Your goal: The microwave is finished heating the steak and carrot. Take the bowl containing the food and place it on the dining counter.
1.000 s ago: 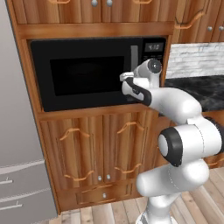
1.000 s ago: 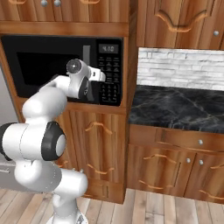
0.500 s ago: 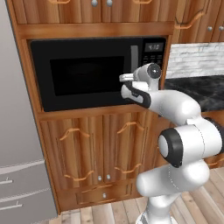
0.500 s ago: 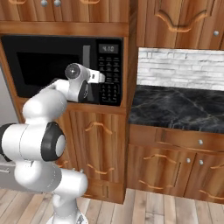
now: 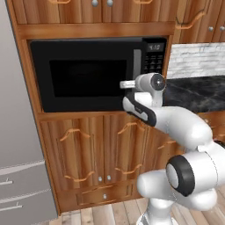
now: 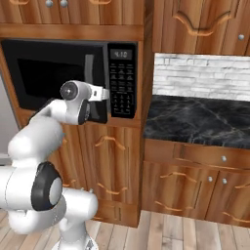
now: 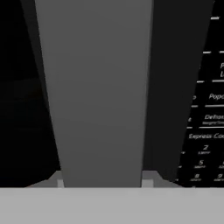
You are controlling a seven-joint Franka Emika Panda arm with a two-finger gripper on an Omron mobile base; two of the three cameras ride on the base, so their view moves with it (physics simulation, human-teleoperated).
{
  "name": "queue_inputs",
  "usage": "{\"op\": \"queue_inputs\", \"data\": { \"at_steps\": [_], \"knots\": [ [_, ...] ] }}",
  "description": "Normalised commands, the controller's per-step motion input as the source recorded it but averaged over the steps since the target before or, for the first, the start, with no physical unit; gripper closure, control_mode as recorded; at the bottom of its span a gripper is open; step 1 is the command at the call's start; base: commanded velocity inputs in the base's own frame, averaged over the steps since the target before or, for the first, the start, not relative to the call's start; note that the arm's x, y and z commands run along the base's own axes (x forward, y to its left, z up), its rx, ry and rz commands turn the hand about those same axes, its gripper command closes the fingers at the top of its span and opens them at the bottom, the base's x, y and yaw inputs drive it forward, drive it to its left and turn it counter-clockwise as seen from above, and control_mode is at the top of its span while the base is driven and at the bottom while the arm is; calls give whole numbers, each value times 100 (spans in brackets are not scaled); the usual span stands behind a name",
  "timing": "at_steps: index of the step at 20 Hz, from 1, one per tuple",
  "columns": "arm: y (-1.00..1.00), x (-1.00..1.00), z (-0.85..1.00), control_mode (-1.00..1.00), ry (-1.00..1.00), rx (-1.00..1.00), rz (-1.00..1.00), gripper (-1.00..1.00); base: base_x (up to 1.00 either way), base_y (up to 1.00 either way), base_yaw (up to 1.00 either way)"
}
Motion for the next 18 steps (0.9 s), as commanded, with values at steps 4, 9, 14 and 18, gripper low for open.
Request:
{"op": "queue_inputs", "data": {
  "at_steps": [4, 9, 14, 18],
  "knots": [
    [72, -100, 71, -100, -12, 0, -1, 100, 0, 0, 0],
    [89, -100, 86, -100, -19, -3, -3, 100, 0, 0, 0],
    [100, -100, 98, -100, -14, -1, -9, 100, 0, 0, 0],
    [100, -100, 99, -100, -12, -6, -7, 100, 0, 0, 0]
  ]
}}
